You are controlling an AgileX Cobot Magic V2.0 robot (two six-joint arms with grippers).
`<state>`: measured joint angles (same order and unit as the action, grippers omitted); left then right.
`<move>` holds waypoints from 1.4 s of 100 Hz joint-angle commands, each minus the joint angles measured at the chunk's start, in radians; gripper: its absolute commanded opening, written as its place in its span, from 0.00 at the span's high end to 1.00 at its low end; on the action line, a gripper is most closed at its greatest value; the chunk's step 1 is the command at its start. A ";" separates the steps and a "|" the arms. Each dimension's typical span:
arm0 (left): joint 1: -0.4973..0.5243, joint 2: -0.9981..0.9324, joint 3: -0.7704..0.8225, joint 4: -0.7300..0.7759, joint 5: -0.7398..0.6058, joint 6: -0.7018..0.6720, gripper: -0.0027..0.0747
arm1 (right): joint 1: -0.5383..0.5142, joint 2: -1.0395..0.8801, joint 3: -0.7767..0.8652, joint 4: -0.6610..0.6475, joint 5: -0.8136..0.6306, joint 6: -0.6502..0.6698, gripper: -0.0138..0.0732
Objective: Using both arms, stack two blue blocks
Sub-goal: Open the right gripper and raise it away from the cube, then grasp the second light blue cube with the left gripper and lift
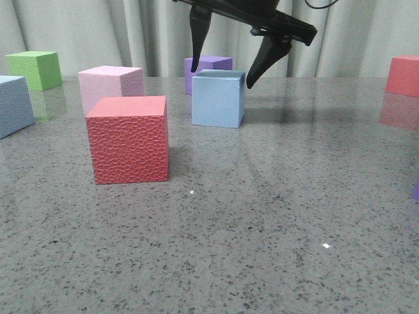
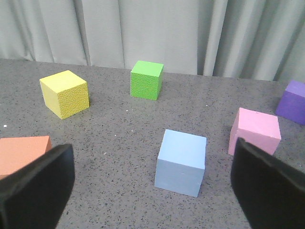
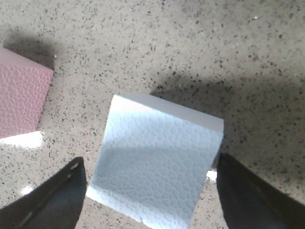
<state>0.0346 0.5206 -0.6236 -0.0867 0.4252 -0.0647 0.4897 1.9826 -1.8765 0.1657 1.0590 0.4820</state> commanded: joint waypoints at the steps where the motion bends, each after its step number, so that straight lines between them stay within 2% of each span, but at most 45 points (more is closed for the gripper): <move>1: 0.000 0.012 -0.035 -0.013 -0.086 -0.003 0.14 | -0.001 -0.051 -0.032 0.011 -0.035 0.000 0.19; 40: 0.000 0.012 -0.035 -0.021 -0.077 -0.003 0.14 | -0.001 -0.095 -0.066 0.009 0.050 -0.019 0.19; 55: 0.000 0.012 -0.035 -0.021 -0.075 -0.003 0.14 | -0.001 -0.145 -0.049 -0.047 0.121 -0.043 0.19; 66: 0.000 0.016 -0.035 -0.021 -0.073 -0.003 0.14 | -0.001 -0.212 0.007 -0.082 0.119 -0.058 0.19; 85: 0.000 0.067 -0.060 -0.021 -0.020 -0.003 0.14 | -0.001 -0.381 0.205 -0.101 -0.013 -0.071 0.19; 121: 0.000 0.277 -0.231 -0.029 0.083 0.000 0.14 | -0.001 -0.801 0.659 -0.182 -0.269 -0.072 0.19; 140: 0.000 0.413 -0.344 -0.072 0.141 0.077 0.14 | -0.001 -1.010 0.838 -0.251 -0.405 -0.072 0.19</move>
<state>0.0346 0.8846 -0.8927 -0.1234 0.6091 -0.0179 0.4897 1.0781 -1.0726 -0.0410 0.7747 0.4188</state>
